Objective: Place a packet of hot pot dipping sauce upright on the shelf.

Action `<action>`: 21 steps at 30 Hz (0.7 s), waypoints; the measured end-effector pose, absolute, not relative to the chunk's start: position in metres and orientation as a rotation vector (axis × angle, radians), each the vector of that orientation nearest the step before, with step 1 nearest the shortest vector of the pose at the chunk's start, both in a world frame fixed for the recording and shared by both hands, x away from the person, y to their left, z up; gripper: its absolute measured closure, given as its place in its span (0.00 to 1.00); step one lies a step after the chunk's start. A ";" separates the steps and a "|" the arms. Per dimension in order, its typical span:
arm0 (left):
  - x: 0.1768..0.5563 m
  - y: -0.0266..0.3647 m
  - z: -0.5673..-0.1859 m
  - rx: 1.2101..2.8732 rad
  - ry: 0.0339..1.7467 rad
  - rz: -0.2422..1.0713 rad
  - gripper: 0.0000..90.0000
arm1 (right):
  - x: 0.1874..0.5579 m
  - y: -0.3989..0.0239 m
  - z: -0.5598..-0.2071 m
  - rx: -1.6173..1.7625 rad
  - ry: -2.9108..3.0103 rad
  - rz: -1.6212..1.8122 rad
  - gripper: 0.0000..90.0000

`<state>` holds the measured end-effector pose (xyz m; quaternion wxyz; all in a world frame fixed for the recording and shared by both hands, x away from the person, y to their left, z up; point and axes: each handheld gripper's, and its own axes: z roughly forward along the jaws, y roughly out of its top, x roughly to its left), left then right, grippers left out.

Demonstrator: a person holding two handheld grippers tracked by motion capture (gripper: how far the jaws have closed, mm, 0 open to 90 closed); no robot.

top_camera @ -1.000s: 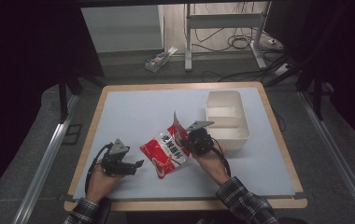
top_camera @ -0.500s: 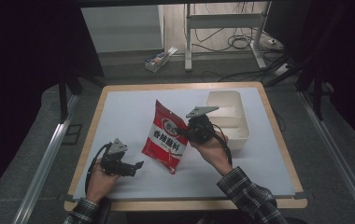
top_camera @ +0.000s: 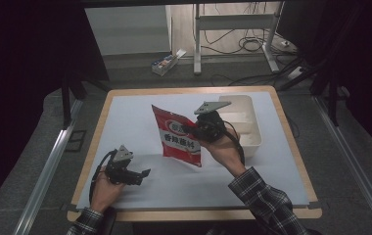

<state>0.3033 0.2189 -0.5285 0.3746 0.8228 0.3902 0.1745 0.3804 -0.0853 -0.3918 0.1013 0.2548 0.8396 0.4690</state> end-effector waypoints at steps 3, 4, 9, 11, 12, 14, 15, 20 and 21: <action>0.303 0.219 -0.529 2.104 0.997 0.449 0.03 | 0.383 -0.087 -0.387 0.755 2.464 1.386 0.98; 0.303 0.219 -0.529 2.103 0.997 0.450 0.03 | 0.384 -0.088 -0.386 0.756 2.459 1.388 0.98; 0.304 0.219 -0.529 2.103 0.998 0.453 0.02 | 0.392 -0.093 -0.377 0.776 2.424 1.397 0.98; 0.304 0.219 -0.529 2.105 0.998 0.455 0.02 | 0.394 -0.094 -0.375 0.778 2.417 1.395 0.98; 0.304 0.219 -0.529 2.106 0.998 0.456 0.02 | 0.395 -0.095 -0.374 0.781 2.410 1.397 0.98; 0.304 0.219 -0.529 2.108 0.998 0.458 0.02 | 0.399 -0.098 -0.370 0.790 2.399 1.404 0.98; 0.304 0.219 -0.529 2.110 0.999 0.460 0.02 | 0.401 -0.100 -0.368 0.794 2.393 1.411 0.98; 0.304 0.218 -0.530 2.116 1.003 0.464 0.01 | 0.408 -0.107 -0.358 0.814 2.363 1.437 0.98; 0.304 0.218 -0.530 2.117 1.003 0.464 0.01 | 0.410 -0.109 -0.356 0.816 2.355 1.442 0.98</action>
